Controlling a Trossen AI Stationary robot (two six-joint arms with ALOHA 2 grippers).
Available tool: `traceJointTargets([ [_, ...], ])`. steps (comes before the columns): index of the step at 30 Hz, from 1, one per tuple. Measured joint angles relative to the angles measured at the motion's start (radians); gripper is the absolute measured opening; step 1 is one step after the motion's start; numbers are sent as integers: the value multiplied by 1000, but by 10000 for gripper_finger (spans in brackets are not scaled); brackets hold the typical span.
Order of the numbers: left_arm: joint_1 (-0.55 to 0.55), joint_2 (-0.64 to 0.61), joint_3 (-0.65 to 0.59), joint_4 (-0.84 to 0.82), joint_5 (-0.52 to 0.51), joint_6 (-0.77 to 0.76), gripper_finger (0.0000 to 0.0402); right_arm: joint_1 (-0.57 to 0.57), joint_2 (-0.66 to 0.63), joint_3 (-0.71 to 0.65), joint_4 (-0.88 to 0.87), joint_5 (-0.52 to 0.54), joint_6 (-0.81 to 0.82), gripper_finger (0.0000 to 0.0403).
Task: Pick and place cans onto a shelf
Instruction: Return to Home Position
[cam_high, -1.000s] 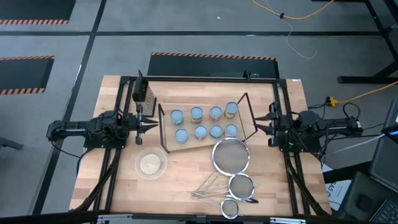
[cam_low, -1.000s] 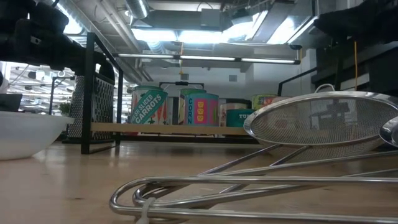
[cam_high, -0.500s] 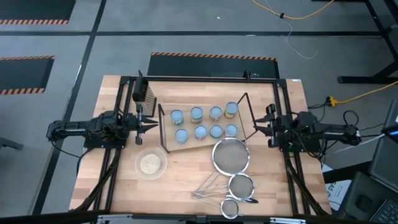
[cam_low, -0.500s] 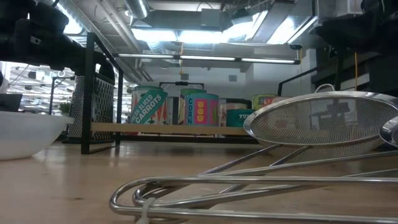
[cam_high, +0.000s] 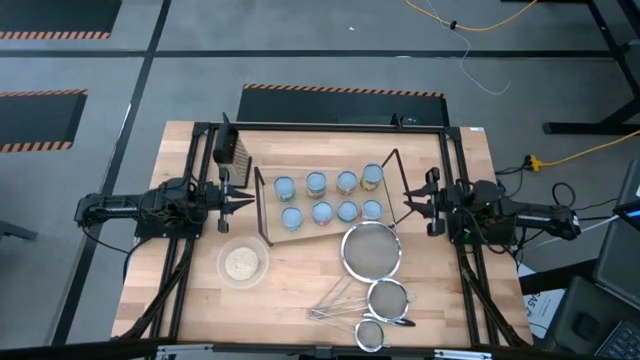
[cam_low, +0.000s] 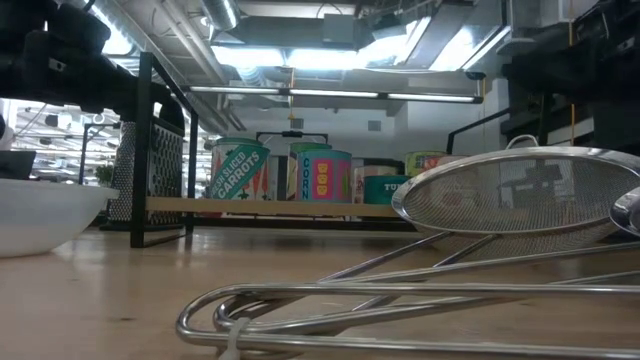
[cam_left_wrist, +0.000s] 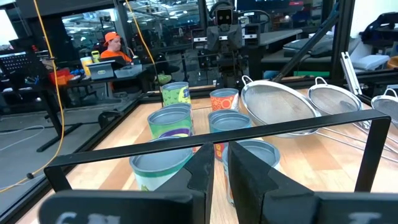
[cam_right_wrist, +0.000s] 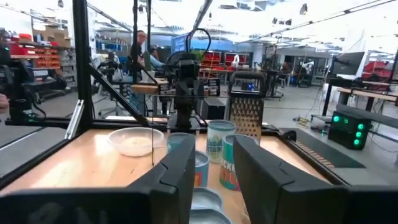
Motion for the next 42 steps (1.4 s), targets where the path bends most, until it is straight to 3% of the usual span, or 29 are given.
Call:
traceJointTargets([
  [8, 0, 0, 0, 0, 0, 0, 40, -24, 0, 3, -97, 1, 28, 113],
  [42, 0, 0, 0, 0, -3, 2, 40, -24, 6, 1, -100, 10, 22, 113],
])
